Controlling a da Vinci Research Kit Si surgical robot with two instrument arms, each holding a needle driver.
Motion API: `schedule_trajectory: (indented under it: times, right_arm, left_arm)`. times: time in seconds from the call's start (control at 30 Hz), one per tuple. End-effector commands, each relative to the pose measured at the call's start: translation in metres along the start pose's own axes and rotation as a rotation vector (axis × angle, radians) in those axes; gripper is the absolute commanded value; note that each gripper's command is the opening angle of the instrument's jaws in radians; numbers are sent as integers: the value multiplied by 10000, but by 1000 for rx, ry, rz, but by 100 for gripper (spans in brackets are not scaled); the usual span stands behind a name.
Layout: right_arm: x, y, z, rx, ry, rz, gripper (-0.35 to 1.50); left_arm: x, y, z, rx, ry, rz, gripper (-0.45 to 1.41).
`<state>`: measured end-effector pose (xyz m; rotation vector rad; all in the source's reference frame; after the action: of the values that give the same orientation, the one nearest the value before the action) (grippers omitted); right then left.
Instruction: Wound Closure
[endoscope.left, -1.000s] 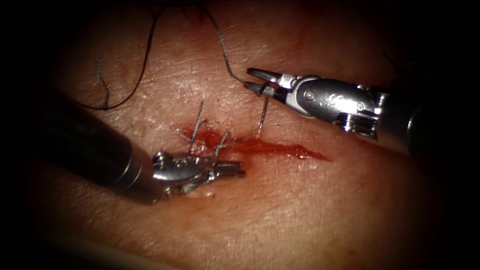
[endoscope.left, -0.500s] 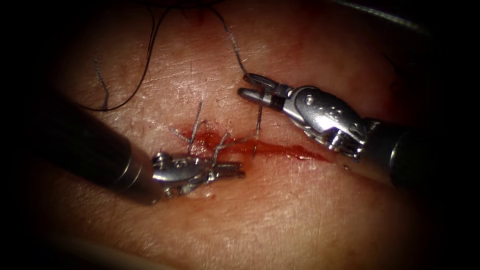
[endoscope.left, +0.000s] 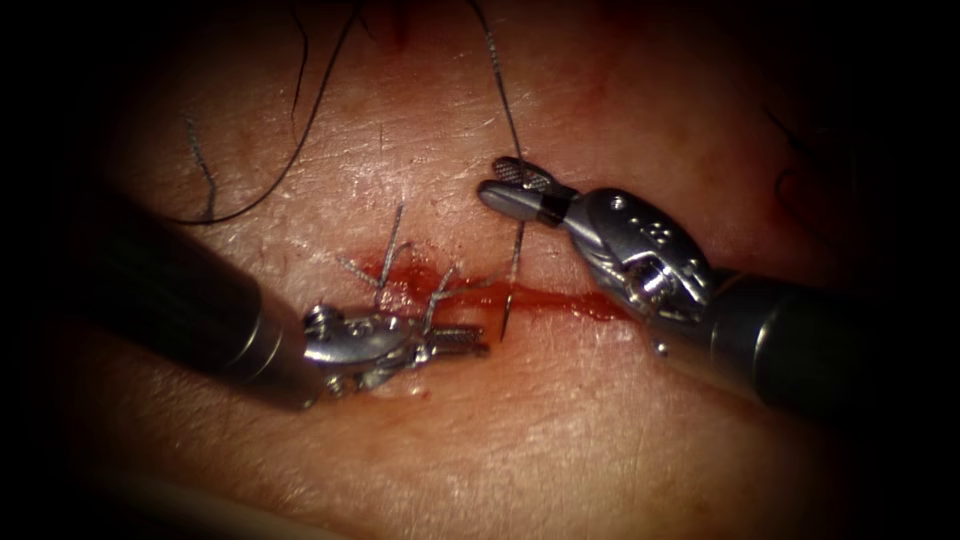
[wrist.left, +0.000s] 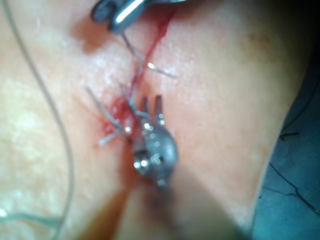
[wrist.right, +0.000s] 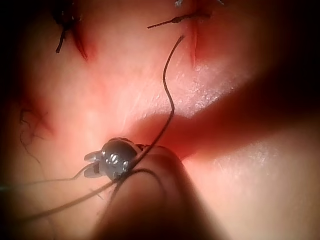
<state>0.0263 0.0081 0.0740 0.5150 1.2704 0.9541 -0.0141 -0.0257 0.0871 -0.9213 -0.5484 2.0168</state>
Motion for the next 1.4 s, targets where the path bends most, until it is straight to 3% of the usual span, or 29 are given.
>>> schedule_trajectory:
  times: [0.03,0.23,0.53,0.6,0.63,0.73,1.07,1.4]
  right_arm:
    - [-14,-6,6,7,-22,3,-35]
    - [-61,-20,6,44,-37,50,-35]
    - [-71,-26,9,41,-36,71,-33]
    - [-67,-21,10,-5,-12,0,71]
    - [-64,-19,10,-33,-2,-17,104]
    - [-49,-6,4,-117,21,-90,141]
    - [-1,-9,-19,-215,-36,-356,148]
    - [29,-31,-6,-230,-52,-454,148]
  left_arm:
    - [-10,2,3,-1,-4,-2,32]
    - [-10,3,3,-1,-4,-3,31]
    - [-9,4,2,-1,-4,1,29]
    - [-9,4,3,-1,-4,1,29]
    - [-9,4,3,-1,-4,1,29]
    - [-9,4,3,0,-4,1,29]
    - [-9,4,3,0,-4,1,29]
    - [-9,5,3,0,-4,7,29]
